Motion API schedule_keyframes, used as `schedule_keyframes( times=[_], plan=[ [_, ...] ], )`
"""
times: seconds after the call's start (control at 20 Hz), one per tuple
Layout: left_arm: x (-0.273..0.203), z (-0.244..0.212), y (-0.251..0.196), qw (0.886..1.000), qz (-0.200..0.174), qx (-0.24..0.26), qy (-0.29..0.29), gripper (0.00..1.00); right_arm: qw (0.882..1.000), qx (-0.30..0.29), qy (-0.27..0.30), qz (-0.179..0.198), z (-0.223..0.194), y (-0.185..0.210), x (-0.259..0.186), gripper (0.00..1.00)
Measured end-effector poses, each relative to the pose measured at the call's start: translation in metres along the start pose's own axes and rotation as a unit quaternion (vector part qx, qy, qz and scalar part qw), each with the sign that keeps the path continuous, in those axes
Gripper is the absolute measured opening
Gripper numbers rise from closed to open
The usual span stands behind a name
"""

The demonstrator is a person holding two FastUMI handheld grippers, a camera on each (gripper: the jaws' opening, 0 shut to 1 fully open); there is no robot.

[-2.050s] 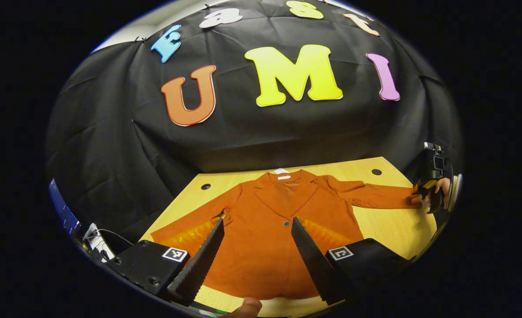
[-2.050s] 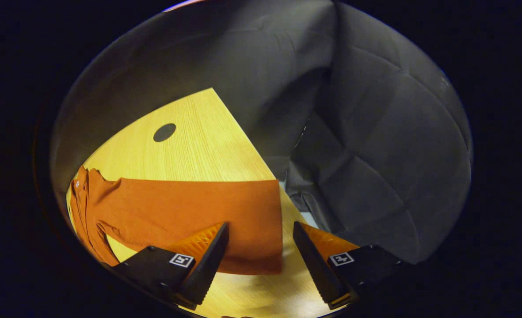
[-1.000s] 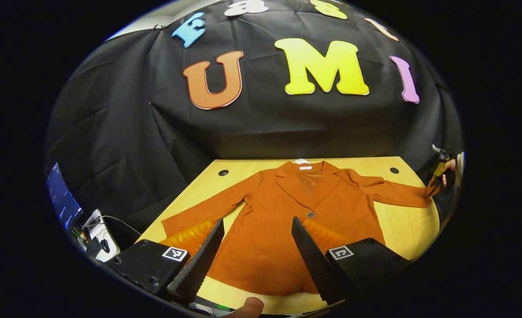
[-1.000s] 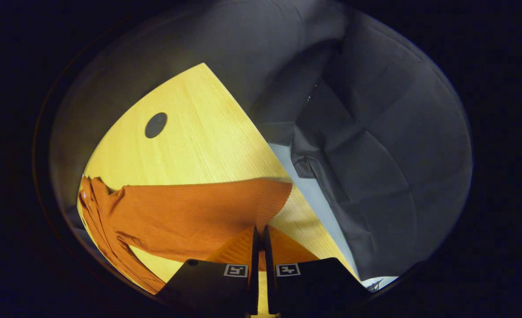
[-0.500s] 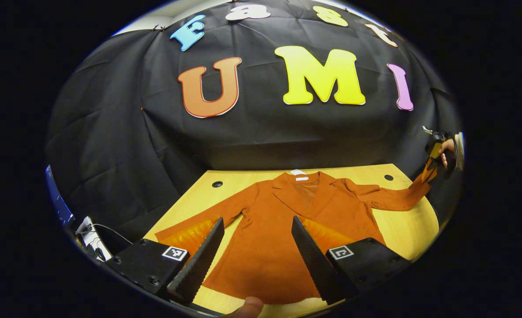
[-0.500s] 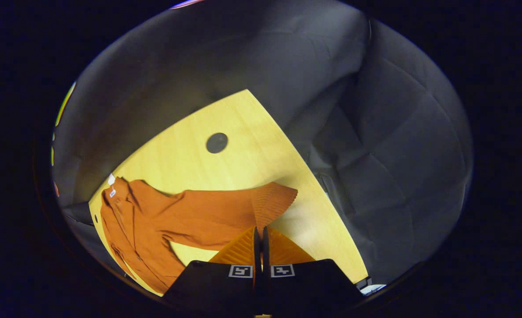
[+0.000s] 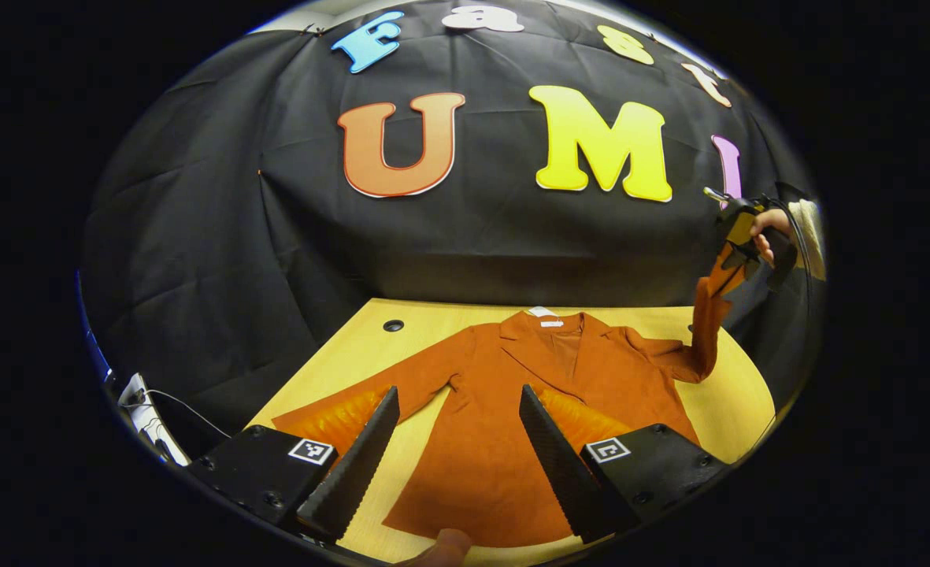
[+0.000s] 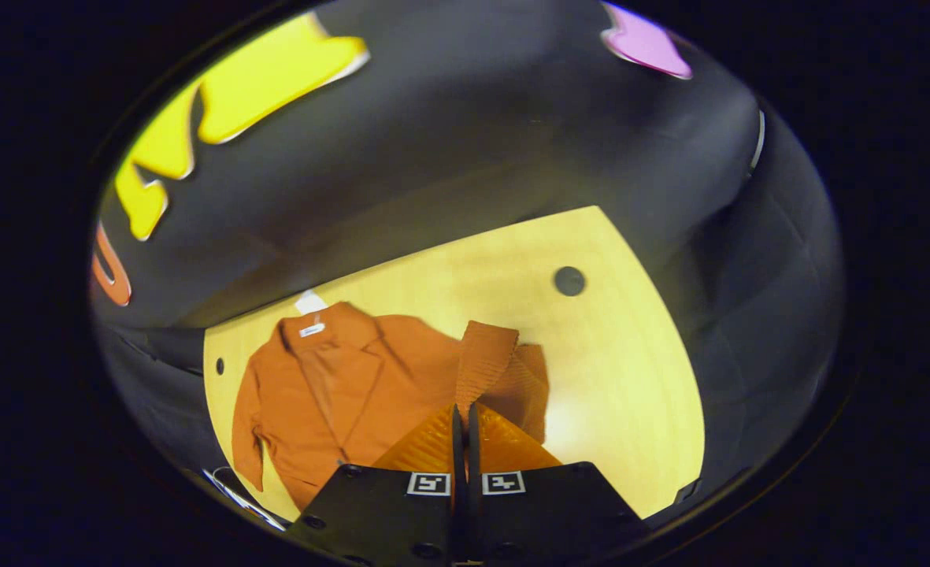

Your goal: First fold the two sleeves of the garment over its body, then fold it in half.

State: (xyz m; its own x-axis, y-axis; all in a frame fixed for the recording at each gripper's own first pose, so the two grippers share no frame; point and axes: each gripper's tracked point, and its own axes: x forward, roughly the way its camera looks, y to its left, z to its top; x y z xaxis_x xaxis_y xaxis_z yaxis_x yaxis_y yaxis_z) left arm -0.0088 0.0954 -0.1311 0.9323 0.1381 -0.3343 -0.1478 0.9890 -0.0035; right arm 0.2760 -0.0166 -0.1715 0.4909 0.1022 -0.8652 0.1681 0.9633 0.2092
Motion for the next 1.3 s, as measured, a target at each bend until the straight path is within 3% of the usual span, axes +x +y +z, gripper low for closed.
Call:
schedule_keyframes(
  times=[0.4,0.6,0.85,1.1,1.25,1.3],
  plan=[
    [0.002,-0.037,0.059,1.000,0.015,-0.003,0.025,1.00,0.994,-0.063,0.051,0.072,-0.065,0.204,0.036,0.00],
    [-0.006,-0.042,0.093,0.998,0.047,0.030,0.016,1.00,0.988,-0.087,0.087,0.095,-0.112,0.279,0.073,0.00],
    [-0.017,-0.051,0.122,0.997,0.068,0.029,0.016,1.00,0.983,-0.122,0.114,0.075,-0.152,0.325,0.123,0.00],
    [-0.023,-0.066,0.151,0.994,0.101,0.015,0.035,1.00,0.978,-0.160,0.127,0.044,-0.178,0.344,0.157,0.00],
    [-0.026,-0.073,0.158,0.993,0.111,0.005,0.044,1.00,0.978,-0.157,0.129,0.042,-0.184,0.348,0.161,0.02],
    [-0.026,-0.074,0.159,0.993,0.112,0.002,0.047,1.00,0.978,-0.145,0.136,0.058,-0.184,0.353,0.155,0.05]
  ],
)
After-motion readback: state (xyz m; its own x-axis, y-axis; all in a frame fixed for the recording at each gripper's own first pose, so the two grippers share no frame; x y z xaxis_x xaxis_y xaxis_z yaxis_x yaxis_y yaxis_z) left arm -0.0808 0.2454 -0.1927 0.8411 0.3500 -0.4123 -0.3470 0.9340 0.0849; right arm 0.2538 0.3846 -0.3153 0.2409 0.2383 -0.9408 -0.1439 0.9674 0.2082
